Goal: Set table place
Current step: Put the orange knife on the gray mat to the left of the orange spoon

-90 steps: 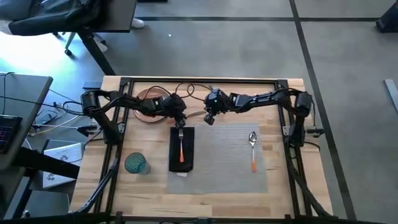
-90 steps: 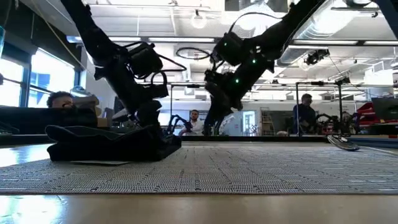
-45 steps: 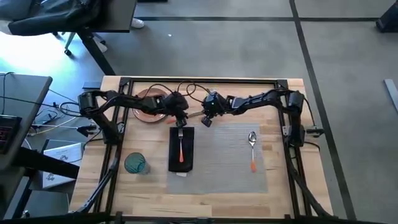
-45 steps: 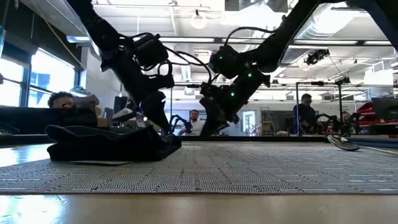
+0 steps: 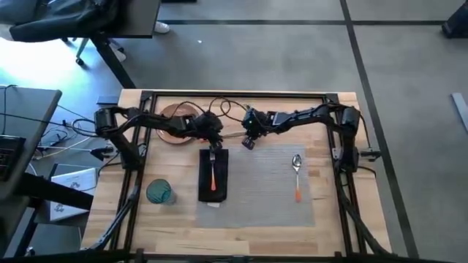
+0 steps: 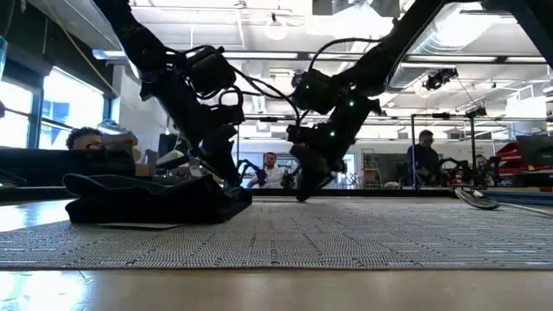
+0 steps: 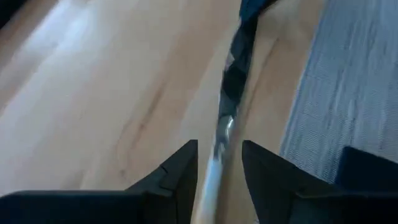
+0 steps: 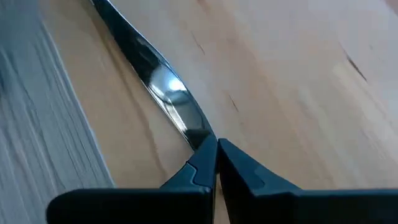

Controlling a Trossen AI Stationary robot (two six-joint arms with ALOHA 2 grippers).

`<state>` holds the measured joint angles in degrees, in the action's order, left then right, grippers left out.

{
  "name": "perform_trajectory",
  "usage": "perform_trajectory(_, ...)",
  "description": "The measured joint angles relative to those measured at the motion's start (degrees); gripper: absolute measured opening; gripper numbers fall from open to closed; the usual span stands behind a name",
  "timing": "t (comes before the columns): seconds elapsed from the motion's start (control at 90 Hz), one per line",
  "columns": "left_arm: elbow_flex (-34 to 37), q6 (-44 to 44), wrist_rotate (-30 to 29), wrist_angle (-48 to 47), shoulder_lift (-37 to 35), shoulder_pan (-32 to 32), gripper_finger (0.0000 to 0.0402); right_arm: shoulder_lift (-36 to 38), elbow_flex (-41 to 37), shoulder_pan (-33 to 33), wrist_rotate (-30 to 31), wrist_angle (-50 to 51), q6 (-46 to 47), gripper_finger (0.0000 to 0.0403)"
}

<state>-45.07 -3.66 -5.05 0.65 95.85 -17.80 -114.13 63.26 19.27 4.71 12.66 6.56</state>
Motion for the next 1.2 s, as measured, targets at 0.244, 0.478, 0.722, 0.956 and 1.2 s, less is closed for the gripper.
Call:
perform_trajectory(0.244,0.0,-2.3,-0.3,2.0,4.1,2.3,0.0111,2.8,-0.3,-1.6,1.0,6.0,0.5,0.0000)
perform_trajectory(0.478,-0.1,-1.8,-4.8,10.6,9.1,2.4,0.0111,2.8,-0.3,-4.0,0.1,7.0,0.5,0.0000)
perform_trajectory(0.722,0.0,-1.5,-6.6,18.5,11.4,0.5,0.0111,2.8,-0.4,-5.9,-0.6,5.6,-2.8,0.0000)
perform_trajectory(0.956,0.0,-0.6,-5.6,21.0,12.1,-0.7,0.0111,8.1,-0.9,-4.7,0.3,7.4,-11.9,0.0000)
perform_trajectory(1.2,0.0,-0.7,-2.1,23.6,12.1,0.3,0.0111,12.1,-0.7,3.2,-15.0,4.3,-7.3,0.0002)
